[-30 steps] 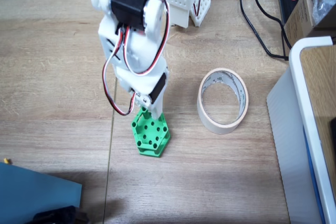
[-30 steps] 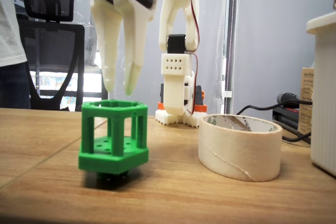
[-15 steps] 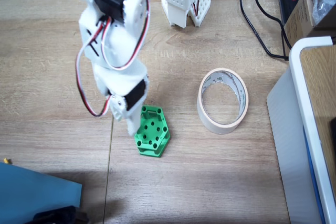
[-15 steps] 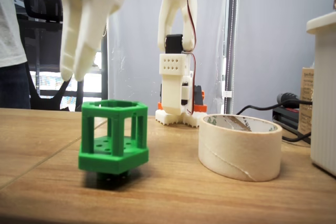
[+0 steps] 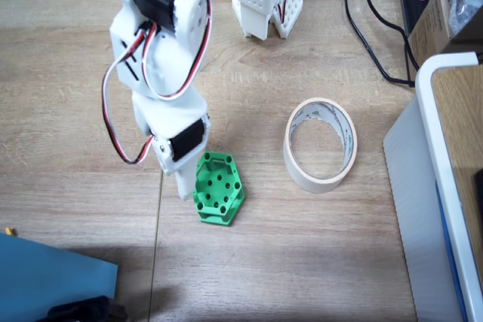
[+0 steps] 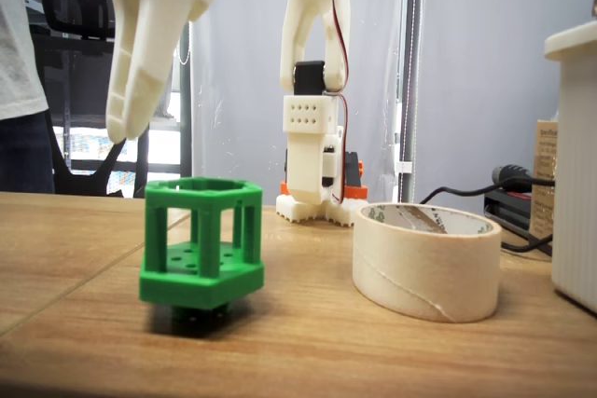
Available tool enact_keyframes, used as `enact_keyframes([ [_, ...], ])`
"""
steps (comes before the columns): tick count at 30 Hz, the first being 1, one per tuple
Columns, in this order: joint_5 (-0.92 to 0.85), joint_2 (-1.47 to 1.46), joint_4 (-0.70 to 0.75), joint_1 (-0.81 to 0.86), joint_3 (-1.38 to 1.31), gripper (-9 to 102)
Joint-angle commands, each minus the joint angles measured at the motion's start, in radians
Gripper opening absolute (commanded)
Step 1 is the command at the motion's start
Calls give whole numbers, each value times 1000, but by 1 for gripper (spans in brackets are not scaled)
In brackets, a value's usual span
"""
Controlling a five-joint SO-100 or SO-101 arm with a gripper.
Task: Grasp a component and put it in the bin.
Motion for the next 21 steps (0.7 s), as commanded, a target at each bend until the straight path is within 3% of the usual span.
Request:
enact_keyframes([
  [1,-8,8,0,6,6,16],
  [21,-8,-3,0,-55,95,16],
])
